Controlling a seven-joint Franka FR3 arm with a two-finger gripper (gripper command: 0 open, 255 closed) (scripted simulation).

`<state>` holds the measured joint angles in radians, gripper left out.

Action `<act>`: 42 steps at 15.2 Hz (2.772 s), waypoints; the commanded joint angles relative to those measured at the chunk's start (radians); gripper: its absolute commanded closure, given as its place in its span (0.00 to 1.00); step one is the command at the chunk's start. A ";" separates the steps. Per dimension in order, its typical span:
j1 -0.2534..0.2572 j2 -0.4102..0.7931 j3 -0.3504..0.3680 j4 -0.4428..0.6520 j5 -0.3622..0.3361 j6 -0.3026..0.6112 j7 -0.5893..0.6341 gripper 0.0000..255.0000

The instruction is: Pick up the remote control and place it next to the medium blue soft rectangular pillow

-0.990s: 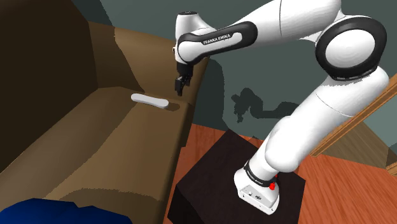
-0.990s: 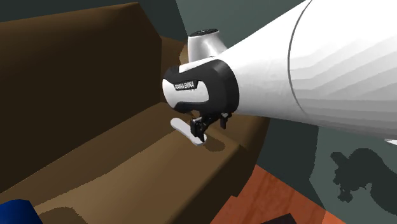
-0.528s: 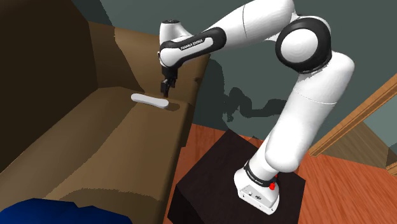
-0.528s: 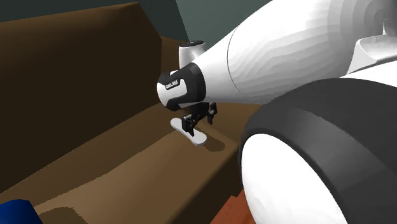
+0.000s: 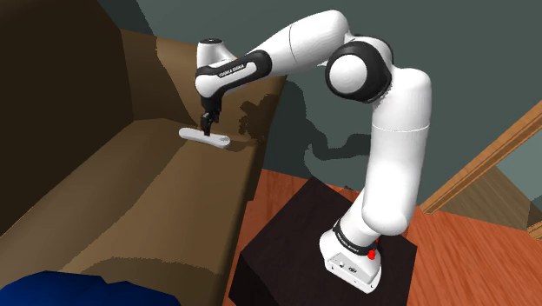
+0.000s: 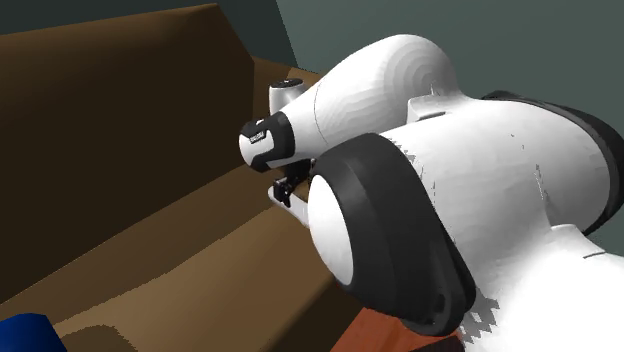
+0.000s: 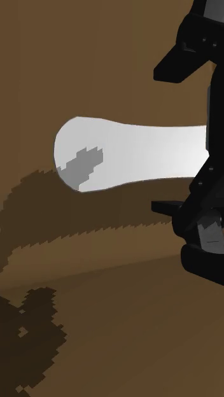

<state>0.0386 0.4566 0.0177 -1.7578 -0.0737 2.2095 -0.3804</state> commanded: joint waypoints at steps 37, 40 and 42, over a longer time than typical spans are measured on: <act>0.003 0.074 0.010 0.109 0.004 -0.028 -0.020 1.00; 0.003 0.055 0.011 0.121 0.006 -0.059 -0.022 1.00; 0.003 0.042 0.012 0.130 0.007 -0.080 -0.024 1.00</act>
<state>0.0401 0.5045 0.0288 -1.6343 -0.0671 2.1412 -0.4049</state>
